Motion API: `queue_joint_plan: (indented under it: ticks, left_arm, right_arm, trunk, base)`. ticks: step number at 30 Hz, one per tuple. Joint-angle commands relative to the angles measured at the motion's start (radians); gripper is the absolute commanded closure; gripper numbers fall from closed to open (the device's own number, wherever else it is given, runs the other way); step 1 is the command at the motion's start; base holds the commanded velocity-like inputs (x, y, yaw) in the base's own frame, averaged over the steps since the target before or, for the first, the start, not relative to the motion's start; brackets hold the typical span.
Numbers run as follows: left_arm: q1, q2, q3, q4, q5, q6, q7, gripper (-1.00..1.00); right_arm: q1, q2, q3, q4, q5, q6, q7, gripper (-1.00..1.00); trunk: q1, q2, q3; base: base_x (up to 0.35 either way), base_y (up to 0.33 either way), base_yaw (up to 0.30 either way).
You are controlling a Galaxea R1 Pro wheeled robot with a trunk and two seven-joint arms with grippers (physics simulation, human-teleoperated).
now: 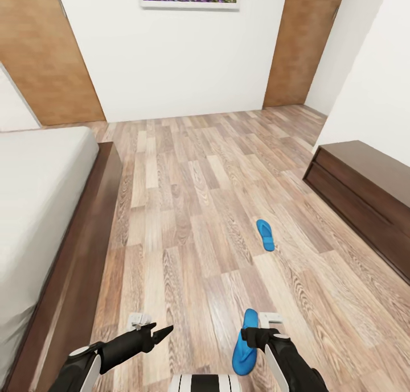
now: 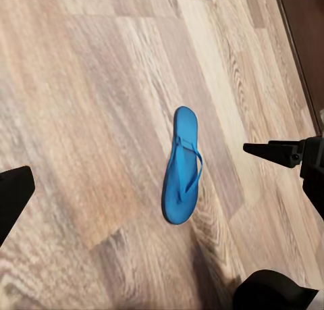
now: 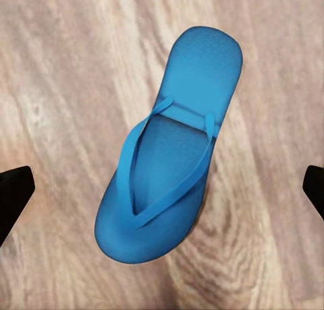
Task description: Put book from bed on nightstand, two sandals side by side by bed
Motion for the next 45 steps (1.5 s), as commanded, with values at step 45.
queue_joint_plan:
  ticks: [45]
  left_arm:
    - [0.0,-0.003,-0.001,0.0,0.007,0.006,0.003,-1.0]
  right_arm:
    - [0.0,0.001,-0.002,-0.002,-0.002,0.005,-0.002,-1.0]
  trunk:
    - [0.004,-0.003,-0.039]
  base:
    - [0.027,0.0,0.003]
